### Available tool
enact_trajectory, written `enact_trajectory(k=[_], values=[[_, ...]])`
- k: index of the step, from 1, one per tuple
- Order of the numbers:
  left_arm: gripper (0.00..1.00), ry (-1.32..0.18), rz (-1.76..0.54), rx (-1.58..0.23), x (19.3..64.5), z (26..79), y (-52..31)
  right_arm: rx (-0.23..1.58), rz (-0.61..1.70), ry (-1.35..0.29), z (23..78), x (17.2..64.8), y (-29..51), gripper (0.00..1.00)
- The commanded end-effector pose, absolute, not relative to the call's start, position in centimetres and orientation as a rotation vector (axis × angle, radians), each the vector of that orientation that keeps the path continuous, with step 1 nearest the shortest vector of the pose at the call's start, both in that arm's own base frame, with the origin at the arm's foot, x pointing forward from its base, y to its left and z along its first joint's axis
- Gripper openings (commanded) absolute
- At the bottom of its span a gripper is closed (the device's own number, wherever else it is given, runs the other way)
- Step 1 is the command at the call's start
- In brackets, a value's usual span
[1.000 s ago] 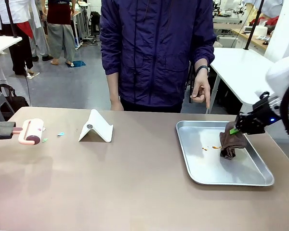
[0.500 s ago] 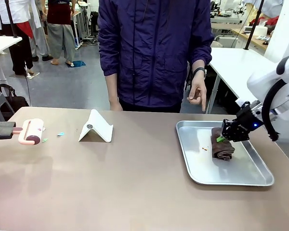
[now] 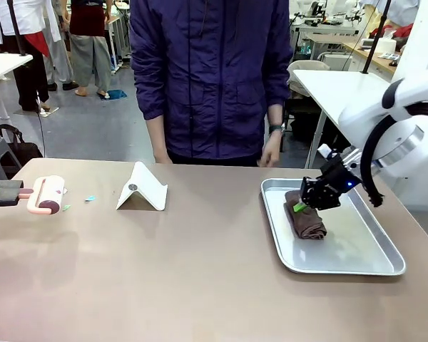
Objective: Clean the surface of the table.
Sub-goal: If a person points to the right, clean the right side of the table with your right hand, and if they point to the left, clean the left side with your left hand.
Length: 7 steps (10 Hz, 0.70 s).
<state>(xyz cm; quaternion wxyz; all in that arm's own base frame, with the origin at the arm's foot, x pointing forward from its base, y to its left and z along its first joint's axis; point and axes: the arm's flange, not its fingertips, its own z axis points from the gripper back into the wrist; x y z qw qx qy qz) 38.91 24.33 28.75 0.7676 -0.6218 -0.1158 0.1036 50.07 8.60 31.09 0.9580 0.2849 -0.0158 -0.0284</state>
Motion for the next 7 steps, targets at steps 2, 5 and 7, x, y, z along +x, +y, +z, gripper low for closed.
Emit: enact_trajectory(k=[2,5,7], values=[[0.00,-0.254,0.223,-1.346,38.4,29.2,24.0,0.561,-0.004,-0.044,31.5,49.9,10.9,0.09],[0.00,-0.254,0.223,-1.346,38.4,29.2,24.0,0.475,-0.049,-0.045,30.7,50.1,10.4,0.09],[0.00,-0.254,0.223,-1.346,38.4,29.2,24.0,0.444,-0.095,-0.039,30.0,50.5,8.9,0.09]])
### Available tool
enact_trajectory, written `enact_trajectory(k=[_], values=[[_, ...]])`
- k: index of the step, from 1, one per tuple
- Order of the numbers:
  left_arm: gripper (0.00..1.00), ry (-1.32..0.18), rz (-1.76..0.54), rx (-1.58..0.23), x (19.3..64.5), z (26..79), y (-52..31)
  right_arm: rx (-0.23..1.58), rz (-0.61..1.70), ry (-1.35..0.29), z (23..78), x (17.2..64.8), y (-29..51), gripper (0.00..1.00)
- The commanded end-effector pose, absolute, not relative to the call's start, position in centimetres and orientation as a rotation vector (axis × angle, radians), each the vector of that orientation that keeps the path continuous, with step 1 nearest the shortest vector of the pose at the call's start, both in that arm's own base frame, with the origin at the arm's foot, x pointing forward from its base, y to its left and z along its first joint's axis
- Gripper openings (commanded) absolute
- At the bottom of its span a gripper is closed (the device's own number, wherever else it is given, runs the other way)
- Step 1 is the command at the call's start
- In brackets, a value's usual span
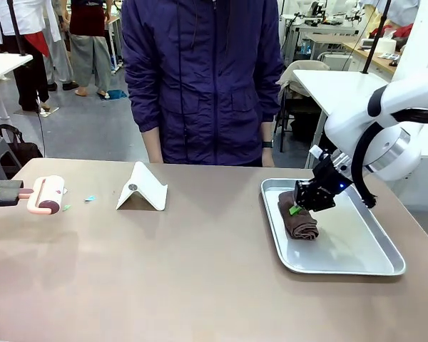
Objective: Clean the surface of the table.
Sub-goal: If a person points to the right, clean the right side of the table with your right hand, and if they point to the left, clean the left side with your left hand.
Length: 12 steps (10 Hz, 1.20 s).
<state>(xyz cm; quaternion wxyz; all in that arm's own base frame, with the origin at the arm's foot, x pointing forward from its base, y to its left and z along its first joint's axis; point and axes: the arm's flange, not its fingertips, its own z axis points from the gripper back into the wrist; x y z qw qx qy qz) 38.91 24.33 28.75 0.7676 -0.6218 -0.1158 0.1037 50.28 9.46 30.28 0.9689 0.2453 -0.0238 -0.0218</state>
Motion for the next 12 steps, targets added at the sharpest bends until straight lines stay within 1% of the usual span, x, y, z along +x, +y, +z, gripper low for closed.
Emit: enact_trajectory(k=[1,4,8,10,12], values=[[0.00,-0.254,0.223,-1.346,38.4,29.2,24.0,0.455,-0.116,-0.016,29.7,50.4,7.9,0.09],[0.00,-0.254,0.223,-1.346,38.4,29.2,24.0,0.433,-0.238,-0.033,29.0,49.8,3.4,0.09],[0.00,-0.254,0.223,-1.346,38.4,29.2,24.0,0.508,-0.404,-0.054,28.2,48.5,-2.9,0.09],[0.00,-0.254,0.223,-1.346,38.4,29.2,24.0,0.619,-0.431,-0.067,28.3,47.8,-4.5,0.09],[0.00,-0.254,0.223,-1.346,38.4,29.2,24.0,0.835,-0.396,-0.080,29.1,47.3,-4.7,0.09]])
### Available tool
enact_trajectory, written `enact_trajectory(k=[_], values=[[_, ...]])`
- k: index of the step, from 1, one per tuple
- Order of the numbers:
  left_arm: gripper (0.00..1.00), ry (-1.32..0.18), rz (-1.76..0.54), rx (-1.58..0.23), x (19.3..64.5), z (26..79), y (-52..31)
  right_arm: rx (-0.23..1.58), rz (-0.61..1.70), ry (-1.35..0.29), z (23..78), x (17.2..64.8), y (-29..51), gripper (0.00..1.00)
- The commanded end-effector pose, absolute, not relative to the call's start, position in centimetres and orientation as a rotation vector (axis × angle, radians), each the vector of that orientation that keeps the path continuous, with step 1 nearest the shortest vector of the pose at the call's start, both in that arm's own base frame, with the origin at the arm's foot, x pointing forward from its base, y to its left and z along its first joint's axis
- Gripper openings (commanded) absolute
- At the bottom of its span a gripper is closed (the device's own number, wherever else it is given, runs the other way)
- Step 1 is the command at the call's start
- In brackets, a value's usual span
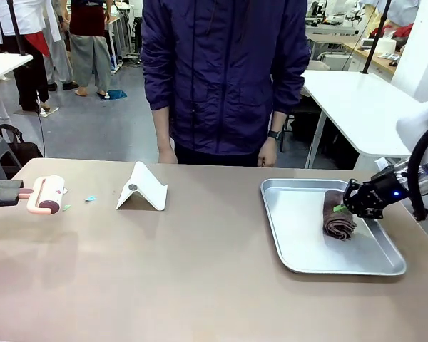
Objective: Clean the surface of the table.
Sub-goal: If a person points to the right, clean the right side of the table with your right hand, and if they point to the left, clean the left side with your left hand.
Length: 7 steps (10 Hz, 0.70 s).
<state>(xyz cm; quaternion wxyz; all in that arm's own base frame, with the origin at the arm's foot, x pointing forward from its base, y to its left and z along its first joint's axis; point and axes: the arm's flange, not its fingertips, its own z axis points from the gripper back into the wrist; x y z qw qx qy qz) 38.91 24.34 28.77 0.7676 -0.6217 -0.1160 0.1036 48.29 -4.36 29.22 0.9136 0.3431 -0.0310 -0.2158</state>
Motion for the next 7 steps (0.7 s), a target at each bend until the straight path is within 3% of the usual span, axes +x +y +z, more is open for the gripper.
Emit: enact_trajectory(k=[1,3,7], values=[[0.00,-0.254,0.223,-1.346,38.4,29.2,24.0,0.963,-0.394,-0.088,29.6,47.2,-4.8,0.09],[0.00,-0.254,0.223,-1.346,38.4,29.2,24.0,1.237,-0.372,-0.062,30.4,47.2,-4.5,0.09],[0.00,-0.254,0.223,-1.346,38.4,29.2,24.0,1.509,-0.142,0.086,33.0,46.4,-1.5,0.09]])
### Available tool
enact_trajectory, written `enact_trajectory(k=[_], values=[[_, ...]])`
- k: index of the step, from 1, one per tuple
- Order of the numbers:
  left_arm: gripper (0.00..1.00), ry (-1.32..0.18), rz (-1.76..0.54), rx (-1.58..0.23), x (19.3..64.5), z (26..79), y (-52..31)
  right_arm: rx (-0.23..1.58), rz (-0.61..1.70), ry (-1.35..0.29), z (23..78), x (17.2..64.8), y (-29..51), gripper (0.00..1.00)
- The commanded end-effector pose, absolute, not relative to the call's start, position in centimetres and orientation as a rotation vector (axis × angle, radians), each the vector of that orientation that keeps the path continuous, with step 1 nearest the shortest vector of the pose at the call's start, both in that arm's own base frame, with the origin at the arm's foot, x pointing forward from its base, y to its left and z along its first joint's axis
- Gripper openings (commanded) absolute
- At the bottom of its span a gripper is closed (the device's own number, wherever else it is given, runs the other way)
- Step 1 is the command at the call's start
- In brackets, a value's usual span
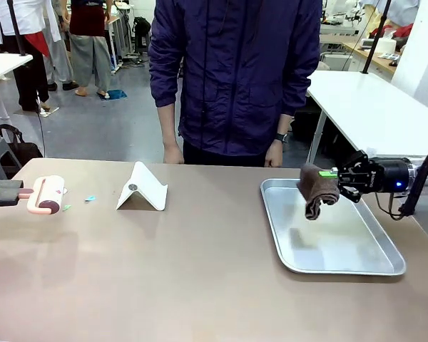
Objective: Clean the surface of the table.
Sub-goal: If a person points to the right, clean the right side of the table with your right hand, and if they point to the left, clean the left side with your left hand.
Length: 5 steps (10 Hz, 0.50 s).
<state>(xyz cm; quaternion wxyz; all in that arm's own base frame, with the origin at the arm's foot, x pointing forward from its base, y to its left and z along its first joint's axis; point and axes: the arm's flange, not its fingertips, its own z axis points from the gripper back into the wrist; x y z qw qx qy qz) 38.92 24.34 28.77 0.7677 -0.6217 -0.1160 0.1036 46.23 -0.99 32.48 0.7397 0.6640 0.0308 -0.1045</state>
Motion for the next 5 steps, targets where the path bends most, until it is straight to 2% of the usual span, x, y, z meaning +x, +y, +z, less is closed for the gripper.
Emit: enact_trajectory(k=[1,5], values=[[0.00,-0.254,0.223,-1.346,38.4,29.2,24.0,1.578,-0.073,0.097,34.7,45.2,-1.7,0.09],[0.00,-0.254,0.223,-1.346,38.4,29.2,24.0,1.757,0.111,0.227,38.7,38.6,-6.2,0.09]])
